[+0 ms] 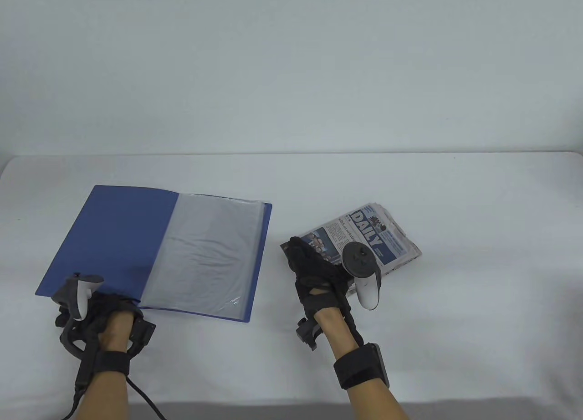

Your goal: Insert newspapers into folder

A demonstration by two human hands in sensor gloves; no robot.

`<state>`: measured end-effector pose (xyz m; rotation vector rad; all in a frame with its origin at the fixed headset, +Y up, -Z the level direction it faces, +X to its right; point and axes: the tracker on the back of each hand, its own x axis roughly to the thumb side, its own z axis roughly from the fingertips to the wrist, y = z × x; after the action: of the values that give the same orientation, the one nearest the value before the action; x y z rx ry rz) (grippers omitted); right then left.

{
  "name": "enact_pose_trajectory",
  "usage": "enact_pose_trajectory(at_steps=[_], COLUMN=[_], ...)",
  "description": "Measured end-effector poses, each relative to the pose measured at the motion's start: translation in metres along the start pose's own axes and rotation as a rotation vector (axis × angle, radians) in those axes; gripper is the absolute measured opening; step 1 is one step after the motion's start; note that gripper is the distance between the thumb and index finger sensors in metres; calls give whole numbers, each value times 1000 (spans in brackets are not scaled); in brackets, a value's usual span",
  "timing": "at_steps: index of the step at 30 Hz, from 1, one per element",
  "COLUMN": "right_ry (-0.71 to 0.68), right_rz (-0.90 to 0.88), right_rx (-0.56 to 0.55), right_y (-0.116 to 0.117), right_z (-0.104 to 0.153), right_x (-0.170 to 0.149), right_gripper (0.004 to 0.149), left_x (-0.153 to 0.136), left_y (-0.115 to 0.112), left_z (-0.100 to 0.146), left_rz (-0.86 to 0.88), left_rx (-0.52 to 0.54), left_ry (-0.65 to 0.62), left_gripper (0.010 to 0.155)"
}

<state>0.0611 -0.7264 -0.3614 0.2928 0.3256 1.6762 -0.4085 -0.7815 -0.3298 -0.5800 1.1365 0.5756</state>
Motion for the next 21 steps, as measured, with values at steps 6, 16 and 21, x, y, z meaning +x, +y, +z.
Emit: enact_pose_trajectory(at_steps=[6, 16, 21], right_ry=[10, 22, 19], right_rz=[35, 56, 71], right_rx=[39, 88, 57], right_y=[2, 0, -9], right_z=[-3, -4, -3], right_x=[3, 3, 5], right_gripper=[65, 65, 65], left_x=[43, 133, 147], left_y=[-17, -48, -61], left_z=[43, 77, 68], left_rz=[-318, -376, -536], left_rx=[211, 272, 284], left_ry=[-242, -115, 12], left_gripper=[73, 82, 85])
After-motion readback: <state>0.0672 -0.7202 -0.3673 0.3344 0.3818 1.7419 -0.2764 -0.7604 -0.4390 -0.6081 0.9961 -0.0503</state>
